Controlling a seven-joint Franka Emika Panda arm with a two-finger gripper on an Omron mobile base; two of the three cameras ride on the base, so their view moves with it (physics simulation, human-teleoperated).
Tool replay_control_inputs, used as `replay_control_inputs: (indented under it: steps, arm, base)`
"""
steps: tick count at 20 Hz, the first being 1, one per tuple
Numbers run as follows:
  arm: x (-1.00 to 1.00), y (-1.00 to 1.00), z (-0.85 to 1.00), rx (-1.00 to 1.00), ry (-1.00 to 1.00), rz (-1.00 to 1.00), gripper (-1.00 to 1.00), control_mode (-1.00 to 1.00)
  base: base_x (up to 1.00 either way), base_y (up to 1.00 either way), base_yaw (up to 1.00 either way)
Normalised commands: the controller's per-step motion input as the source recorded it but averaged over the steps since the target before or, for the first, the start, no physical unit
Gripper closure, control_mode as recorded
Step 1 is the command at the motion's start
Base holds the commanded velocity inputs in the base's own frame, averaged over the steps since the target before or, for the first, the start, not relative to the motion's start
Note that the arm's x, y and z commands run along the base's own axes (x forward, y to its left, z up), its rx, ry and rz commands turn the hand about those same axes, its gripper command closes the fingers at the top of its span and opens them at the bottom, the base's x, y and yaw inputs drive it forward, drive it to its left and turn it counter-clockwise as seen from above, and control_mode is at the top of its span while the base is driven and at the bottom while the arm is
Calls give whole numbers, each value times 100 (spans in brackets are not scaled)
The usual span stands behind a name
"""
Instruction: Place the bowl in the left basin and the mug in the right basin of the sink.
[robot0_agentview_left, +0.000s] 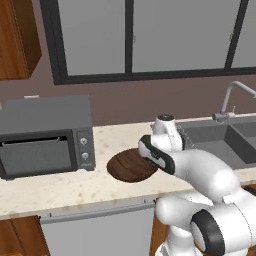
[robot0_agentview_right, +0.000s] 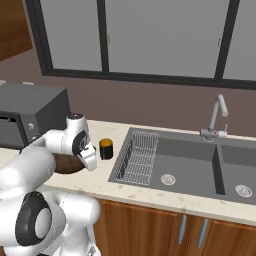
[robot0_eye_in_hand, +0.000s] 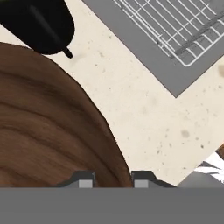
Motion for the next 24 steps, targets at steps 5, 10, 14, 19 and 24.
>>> replay_control_inputs:
  steps: [5,10,14,19,24]
  arm:
    - [-58,-80,29,7,-10,0,100,-100]
    - [-63,-82,25,8,-3,0,100,-100]
    - [-8,-99,0,6,-1,-6,100,-100]
    - [19,-100,2,8,0,0,100,-100]
    - [35,-95,15,11,0,0,100,-100]
  base:
    - [0,0,0]
    - [0,0,0]
    - [0,0,0]
    - [0,0,0]
    - [0,0,0]
